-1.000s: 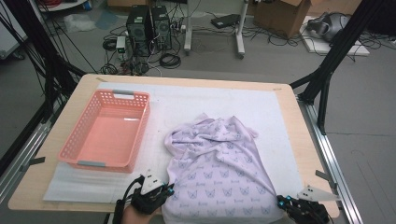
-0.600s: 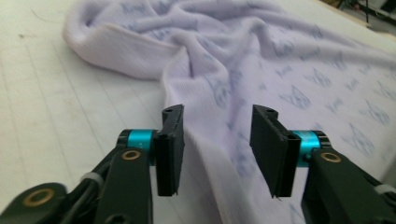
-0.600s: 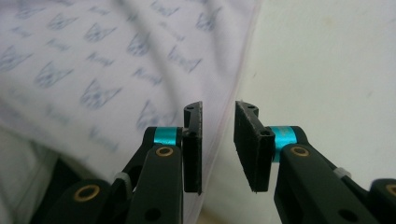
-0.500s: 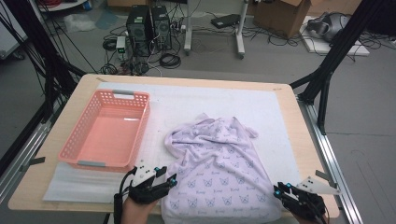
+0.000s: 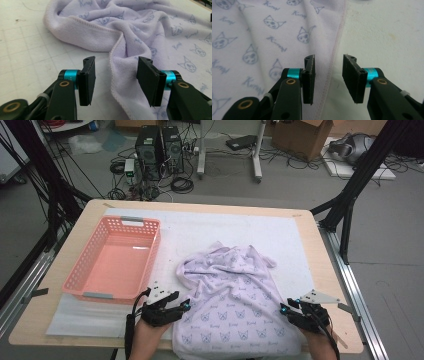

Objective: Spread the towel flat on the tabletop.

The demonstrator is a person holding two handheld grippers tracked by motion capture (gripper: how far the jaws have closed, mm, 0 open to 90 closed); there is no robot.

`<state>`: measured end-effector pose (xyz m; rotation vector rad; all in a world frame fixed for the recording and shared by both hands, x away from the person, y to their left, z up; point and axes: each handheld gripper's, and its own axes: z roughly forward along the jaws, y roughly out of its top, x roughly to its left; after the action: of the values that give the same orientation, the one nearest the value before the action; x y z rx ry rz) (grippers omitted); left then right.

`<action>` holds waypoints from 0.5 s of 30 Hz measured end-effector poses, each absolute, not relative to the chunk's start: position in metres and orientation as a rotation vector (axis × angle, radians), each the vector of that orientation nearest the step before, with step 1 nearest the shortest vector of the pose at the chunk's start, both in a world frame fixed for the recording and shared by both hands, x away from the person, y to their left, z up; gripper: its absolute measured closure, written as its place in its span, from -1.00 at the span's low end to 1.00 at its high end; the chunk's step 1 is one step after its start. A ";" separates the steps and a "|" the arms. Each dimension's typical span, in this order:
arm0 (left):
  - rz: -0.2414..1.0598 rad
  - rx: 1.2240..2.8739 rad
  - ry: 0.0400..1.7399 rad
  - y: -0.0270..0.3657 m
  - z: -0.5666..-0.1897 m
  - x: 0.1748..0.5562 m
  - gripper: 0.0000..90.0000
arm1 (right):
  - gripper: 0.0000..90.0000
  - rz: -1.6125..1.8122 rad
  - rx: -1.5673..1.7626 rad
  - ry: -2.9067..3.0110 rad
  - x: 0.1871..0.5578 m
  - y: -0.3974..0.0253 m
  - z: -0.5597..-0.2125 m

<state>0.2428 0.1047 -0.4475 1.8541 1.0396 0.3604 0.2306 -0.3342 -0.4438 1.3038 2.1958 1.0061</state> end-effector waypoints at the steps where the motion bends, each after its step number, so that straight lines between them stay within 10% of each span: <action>1: 0.349 1.856 1.039 0.103 -0.448 0.245 0.11 | 0.39 0.998 1.303 2.197 0.233 -0.333 -0.445; 6: 0.309 1.950 1.010 0.088 -0.452 0.252 0.24 | 0.69 1.005 1.310 2.208 0.238 -0.334 -0.447; 9: 0.386 2.010 0.960 0.080 -0.452 0.245 0.87 | 0.90 1.000 1.286 2.235 0.235 -0.332 -0.446; 15: 0.367 1.968 1.015 0.095 -0.453 0.230 0.90 | 0.93 1.039 1.333 2.245 0.221 -0.345 -0.445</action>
<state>0.2299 0.0946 -0.4532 1.9675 1.0147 0.3670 0.2209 -0.3446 -0.4447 1.3333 2.2453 1.0389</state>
